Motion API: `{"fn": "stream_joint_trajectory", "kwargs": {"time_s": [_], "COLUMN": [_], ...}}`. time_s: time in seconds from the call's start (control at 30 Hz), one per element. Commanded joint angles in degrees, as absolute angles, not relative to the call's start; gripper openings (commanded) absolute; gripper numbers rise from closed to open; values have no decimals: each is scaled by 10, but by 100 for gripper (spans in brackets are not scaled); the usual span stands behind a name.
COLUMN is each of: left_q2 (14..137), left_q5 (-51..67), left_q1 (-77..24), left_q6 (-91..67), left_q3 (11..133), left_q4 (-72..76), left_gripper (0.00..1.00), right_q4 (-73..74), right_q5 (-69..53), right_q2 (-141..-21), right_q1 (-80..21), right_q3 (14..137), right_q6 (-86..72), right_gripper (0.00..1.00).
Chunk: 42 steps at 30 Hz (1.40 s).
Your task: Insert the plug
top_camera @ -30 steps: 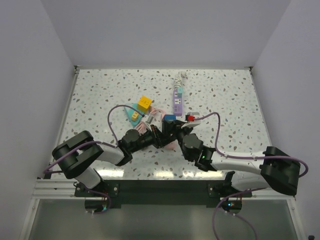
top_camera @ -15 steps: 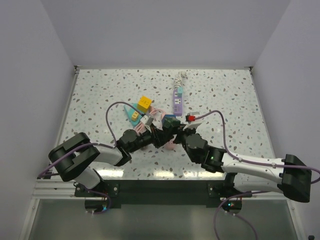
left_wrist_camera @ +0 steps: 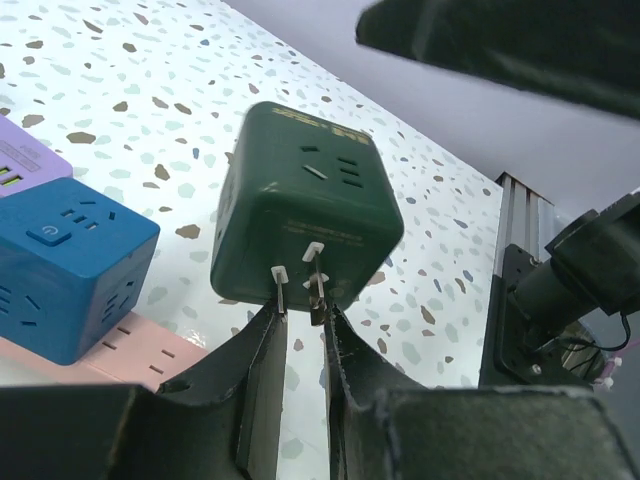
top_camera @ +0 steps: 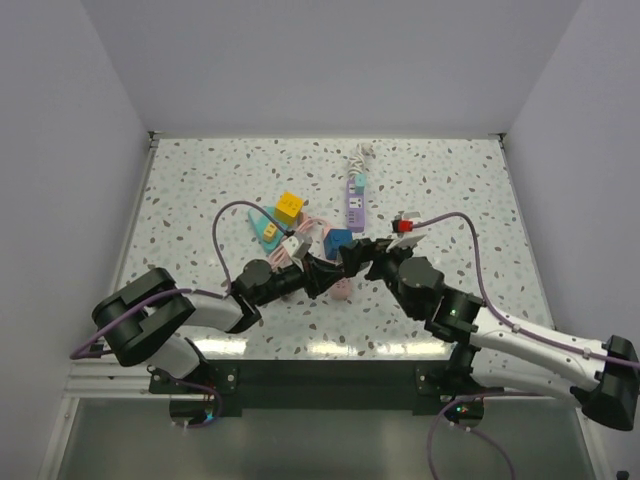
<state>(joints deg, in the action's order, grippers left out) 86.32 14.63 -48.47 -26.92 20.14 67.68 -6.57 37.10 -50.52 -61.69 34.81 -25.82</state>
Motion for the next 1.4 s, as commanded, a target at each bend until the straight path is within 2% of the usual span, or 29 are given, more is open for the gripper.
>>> {"fn": "stream_joint_trajectory", "kwargs": {"time_s": [0.0,0.1,0.6,0.97,1.37], "left_q2": [842,844,877,782,673], "left_q5": [157,152,141,165,165], "left_q1": [-488,-488,-488,-488,-488], "left_q6": [-225,-218,-200,-188,-172], "left_q3": [193,190,165,143,139], "left_q4": [730,732,751,740,692], "left_gripper": [0,0,0,0,0], "right_q4": [-41,-38,-96,-186,-282], "right_q5": [281,203,107,-127,-270], "right_q2": [-486,-490,-504,-528,-564], "right_q1": [-541,-484,-423,-332,-303], "right_q3": [367,362,273,261,265], "right_q6": [-267,-287,-362,-445,-525], "right_gripper": [99,99,99,99,99]}}
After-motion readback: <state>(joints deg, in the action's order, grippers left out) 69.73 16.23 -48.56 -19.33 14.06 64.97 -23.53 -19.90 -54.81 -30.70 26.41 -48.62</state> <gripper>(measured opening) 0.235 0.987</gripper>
